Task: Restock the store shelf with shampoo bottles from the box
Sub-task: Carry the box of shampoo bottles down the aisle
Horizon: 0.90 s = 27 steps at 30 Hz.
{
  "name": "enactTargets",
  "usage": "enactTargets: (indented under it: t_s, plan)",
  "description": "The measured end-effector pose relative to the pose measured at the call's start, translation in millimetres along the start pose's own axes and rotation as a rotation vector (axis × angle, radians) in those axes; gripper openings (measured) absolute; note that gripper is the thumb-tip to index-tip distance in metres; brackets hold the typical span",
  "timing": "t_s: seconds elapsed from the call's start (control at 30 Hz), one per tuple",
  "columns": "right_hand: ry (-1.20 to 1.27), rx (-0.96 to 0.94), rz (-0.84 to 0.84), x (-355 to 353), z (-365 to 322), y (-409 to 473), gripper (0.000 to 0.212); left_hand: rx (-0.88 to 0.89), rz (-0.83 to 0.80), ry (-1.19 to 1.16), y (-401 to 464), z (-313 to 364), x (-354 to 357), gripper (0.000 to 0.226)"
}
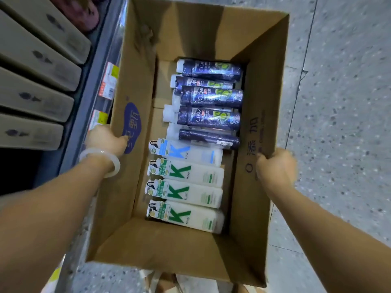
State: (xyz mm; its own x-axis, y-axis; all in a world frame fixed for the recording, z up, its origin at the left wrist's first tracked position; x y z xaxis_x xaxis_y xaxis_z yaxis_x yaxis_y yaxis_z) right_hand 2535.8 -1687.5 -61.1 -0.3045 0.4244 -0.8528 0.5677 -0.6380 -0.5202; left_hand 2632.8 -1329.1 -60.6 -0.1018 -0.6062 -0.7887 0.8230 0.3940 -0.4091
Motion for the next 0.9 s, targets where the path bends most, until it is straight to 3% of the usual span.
enactTargets:
  t_s: [0.17, 0.23, 0.33, 0.4, 0.47, 0.63, 0.9]
  plan:
    - [-0.019, -0.002, 0.029, 3.8, 1.3, 2.4, 0.025, 0.0, 0.013, -0.002, -3.0, -1.8, 1.0, 0.019]
    - [-0.01, -0.002, -0.044, 3.1, 3.6, 1.7, 0.032, -0.088, -0.035, 0.011, -4.4, 1.0, -0.2, 0.035]
    - [0.113, -0.003, -0.192, -11.7, 2.0, -13.3, 0.078, -0.278, -0.132, 0.027, -18.8, 10.8, -9.5, 0.087]
    - [0.129, -0.041, -0.177, -36.7, -1.8, -32.2, 0.096, -0.217, -0.159, 0.051, -41.1, 27.5, -24.1, 0.094]
    - [0.06, -0.097, -0.174, -65.5, -8.1, -55.9, 0.093, -0.15, -0.198, 0.048, -73.1, 45.3, -40.7, 0.086]
    - [-0.062, -0.216, -0.223, -152.2, -41.4, -108.0, 0.084, -0.258, -0.39, -0.178, -146.6, 102.4, -87.6, 0.07]
    - [-0.098, -0.515, -0.154, -270.4, -145.4, -84.8, 0.058, -0.272, -0.219, -0.403, -146.7, 221.3, -146.5, 0.065]
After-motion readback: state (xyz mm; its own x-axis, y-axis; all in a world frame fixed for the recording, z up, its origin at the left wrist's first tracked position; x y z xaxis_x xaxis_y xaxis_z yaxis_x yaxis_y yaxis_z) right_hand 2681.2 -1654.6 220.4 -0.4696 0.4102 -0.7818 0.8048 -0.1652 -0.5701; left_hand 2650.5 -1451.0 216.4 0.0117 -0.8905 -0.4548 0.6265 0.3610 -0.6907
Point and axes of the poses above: each hand's wrist, its own y-axis towards the middle knuckle, its own x-axis out of the palm, z = x × y, the point moved 4 cm from there along y, towards the middle knuckle, and after that the axes turned 13 degrees about -y, right-handed, at the moved point
